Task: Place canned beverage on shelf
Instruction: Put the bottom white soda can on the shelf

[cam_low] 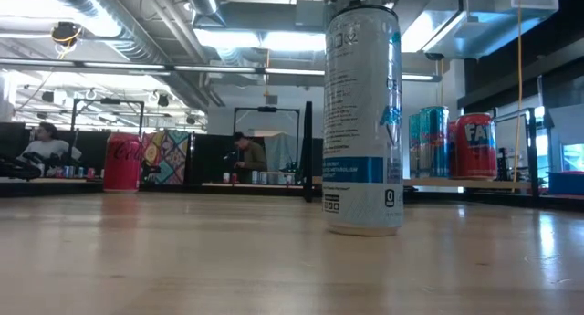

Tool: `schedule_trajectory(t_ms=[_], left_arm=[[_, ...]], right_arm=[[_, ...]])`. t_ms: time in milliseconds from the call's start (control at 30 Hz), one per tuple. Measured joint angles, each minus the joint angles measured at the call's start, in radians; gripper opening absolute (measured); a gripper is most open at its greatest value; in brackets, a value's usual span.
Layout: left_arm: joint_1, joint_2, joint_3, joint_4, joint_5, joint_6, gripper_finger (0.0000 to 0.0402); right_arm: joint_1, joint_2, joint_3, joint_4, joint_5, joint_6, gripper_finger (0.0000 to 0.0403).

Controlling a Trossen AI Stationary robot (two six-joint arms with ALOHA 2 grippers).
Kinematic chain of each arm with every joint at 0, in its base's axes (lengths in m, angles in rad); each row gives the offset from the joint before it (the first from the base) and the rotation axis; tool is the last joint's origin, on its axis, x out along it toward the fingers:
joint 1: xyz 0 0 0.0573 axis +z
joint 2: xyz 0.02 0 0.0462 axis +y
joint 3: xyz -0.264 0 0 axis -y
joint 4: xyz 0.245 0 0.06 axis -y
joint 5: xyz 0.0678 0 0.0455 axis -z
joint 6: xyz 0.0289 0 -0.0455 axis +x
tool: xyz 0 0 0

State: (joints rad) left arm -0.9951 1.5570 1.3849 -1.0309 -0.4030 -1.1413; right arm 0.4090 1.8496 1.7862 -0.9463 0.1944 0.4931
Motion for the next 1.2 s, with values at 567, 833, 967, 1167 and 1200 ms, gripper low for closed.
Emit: schedule_trajectory(t_ms=[567,833,967,1167,1200], left_arm=[[0.0,0.0,0.0,0.0,-0.013,-0.001,0.0316],[0.0,0.001,0.0,0.0,-0.022,-0.001,0.0316],[0.0,0.001,0.0,0.0,-0.02,-0.002,0.0316],[0.0,0.001,0.0,0.0,-0.019,-0.003,0.0316],[0.0,0.0,0.0,0.0,-0.018,-0.006,0.0316]], right_arm=[[-0.009,0.009,0.005,-0.051,-0.049,-0.036,0.0326],[-0.01,0.051,0.004,-0.053,-0.071,-0.244,0.0301],[-0.013,0.051,0.004,-0.055,-0.063,-0.322,0.0301],[-0.02,0.06,0.004,-0.062,-0.056,-0.419,0.0301],[-0.024,0.063,0.004,-0.064,-0.057,-0.426,0.0301]])
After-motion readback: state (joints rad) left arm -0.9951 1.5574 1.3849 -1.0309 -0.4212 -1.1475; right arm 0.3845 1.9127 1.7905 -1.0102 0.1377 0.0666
